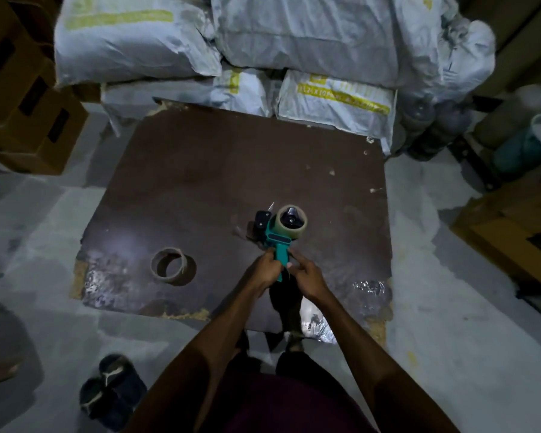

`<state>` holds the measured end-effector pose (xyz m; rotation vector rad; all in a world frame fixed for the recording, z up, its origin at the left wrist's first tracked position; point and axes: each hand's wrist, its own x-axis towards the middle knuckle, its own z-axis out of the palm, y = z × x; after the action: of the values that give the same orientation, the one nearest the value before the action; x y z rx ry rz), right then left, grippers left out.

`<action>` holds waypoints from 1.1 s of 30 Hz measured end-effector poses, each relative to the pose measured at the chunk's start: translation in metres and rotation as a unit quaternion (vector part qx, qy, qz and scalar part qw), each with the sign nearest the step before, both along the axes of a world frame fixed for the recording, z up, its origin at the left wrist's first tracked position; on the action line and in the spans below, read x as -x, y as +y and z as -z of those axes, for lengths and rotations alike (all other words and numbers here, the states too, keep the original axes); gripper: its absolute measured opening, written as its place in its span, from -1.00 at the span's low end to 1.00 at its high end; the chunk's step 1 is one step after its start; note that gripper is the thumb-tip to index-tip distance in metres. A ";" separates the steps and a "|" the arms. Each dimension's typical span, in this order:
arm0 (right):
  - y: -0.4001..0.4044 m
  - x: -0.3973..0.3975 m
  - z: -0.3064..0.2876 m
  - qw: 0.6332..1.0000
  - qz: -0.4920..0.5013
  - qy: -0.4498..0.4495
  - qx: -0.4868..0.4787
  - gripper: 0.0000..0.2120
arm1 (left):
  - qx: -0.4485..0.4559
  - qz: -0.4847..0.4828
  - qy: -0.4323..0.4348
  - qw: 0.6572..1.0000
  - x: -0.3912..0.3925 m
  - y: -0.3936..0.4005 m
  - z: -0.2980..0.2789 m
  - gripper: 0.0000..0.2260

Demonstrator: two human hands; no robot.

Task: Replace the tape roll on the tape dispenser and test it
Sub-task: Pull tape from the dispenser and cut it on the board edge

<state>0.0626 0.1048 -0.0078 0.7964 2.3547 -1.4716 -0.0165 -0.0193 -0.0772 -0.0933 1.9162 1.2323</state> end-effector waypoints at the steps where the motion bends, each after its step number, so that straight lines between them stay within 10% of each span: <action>1: 0.001 0.002 0.003 1.000 0.004 -0.005 0.008 -0.53 | -0.001 -0.001 0.001 1.000 0.002 0.001 -0.009 -0.57; 21: 0.034 0.066 -0.017 0.998 -0.045 0.009 0.042 -0.59 | -0.001 -0.048 0.024 0.999 0.062 0.044 -0.041 -0.89; 33: 0.041 0.068 -0.006 0.997 -0.066 0.006 0.031 -0.53 | 0.030 -0.046 0.032 0.998 0.062 0.048 -0.025 -0.68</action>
<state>-0.0054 0.1453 -0.0017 0.6059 2.3101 -1.4912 -0.0790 0.0286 -0.0518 -0.1778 2.0246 1.2527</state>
